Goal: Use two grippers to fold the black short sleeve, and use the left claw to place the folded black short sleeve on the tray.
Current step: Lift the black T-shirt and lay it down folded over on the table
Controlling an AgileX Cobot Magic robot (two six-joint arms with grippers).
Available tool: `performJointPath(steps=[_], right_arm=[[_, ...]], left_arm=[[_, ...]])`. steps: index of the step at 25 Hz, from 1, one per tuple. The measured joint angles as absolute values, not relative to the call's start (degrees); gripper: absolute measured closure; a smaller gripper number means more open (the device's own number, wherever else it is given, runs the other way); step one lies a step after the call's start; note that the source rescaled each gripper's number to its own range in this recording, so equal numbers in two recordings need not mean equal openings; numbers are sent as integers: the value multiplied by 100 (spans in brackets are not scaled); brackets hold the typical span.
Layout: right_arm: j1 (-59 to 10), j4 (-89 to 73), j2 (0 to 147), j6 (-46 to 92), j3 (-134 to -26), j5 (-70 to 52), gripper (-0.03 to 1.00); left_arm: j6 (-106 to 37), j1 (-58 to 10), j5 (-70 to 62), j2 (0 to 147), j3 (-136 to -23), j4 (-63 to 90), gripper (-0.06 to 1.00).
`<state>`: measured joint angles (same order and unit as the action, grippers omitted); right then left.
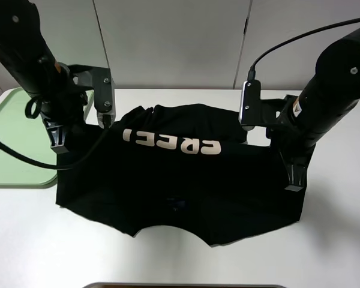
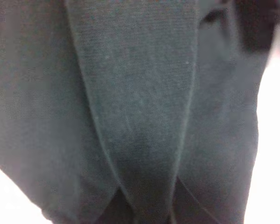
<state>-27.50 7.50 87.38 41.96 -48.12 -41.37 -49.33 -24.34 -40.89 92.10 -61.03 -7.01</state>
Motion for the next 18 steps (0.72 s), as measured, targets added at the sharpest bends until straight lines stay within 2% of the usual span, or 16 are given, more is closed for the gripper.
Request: performJointPath(steps=[9, 18], right_arm=[[-2750, 849, 7848, 4178, -4875, -4573, 96], [-2750, 816, 7350, 4171, -5576, -5267, 96]], left_arm=[[-4933, -2434, -4118, 8261, -6103, -636, 94], [-4990, -2434, -4383, 7512, -6103, -615, 94]])
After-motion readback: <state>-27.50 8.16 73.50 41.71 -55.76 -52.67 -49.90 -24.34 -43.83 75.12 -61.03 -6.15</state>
